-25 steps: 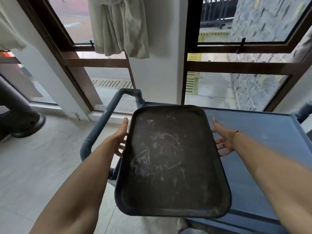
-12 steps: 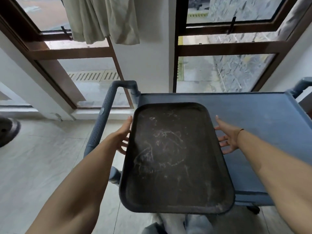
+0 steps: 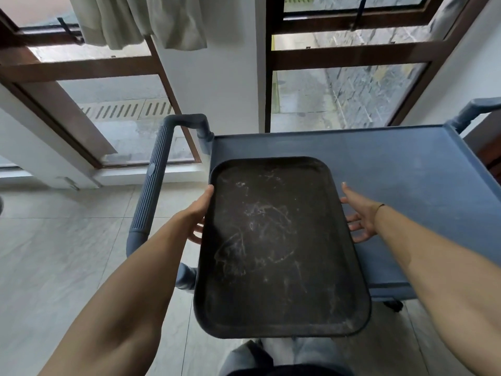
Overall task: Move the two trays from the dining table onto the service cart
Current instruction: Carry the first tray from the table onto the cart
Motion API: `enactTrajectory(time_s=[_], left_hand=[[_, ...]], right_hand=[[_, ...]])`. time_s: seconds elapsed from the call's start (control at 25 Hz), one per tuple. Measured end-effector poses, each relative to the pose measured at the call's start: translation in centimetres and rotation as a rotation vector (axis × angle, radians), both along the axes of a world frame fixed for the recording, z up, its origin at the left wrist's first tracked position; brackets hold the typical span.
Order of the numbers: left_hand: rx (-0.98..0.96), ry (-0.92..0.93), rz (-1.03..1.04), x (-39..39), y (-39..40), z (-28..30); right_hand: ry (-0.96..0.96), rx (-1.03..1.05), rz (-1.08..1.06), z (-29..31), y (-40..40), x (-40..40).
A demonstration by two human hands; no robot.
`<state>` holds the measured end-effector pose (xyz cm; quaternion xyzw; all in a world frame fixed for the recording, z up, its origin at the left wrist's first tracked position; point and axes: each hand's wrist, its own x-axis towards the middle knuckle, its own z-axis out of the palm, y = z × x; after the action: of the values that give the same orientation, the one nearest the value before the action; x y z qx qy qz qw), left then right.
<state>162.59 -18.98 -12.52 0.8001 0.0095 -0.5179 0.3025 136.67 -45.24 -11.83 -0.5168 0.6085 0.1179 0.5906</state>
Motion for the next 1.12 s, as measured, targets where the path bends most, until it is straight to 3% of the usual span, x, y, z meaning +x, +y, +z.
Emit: enactTrajectory(time_s=[0.6, 0.68, 0.8, 0.92, 1.12], left_hand=[[0.068, -0.203, -0.004, -0.4, 0.0, -0.8], [0.063, -0.211, -0.011, -0.4, 0.3, -0.3], [0.003, -0.329, -0.040, 0.4, 0.8, 0.7], [-0.095, -0.589, -0.168, 1.1, 1.5, 2.1], [-0.130, -0.997, -0.364, 0.1, 3.5, 5.0]], right_hand=[[-0.019, -0.091, -0.038, -1.5, 0.5, 0.4], [-0.001, -0.228, 0.040, -1.4, 1.0, 0.7], [0.140, -0.609, 0.351, -0.9, 1.1, 0.9], [0.197, -0.813, 0.508, 1.1, 1.8, 1.5], [0.124, -1.047, 0.709, 4.8, 3.1, 4.4]])
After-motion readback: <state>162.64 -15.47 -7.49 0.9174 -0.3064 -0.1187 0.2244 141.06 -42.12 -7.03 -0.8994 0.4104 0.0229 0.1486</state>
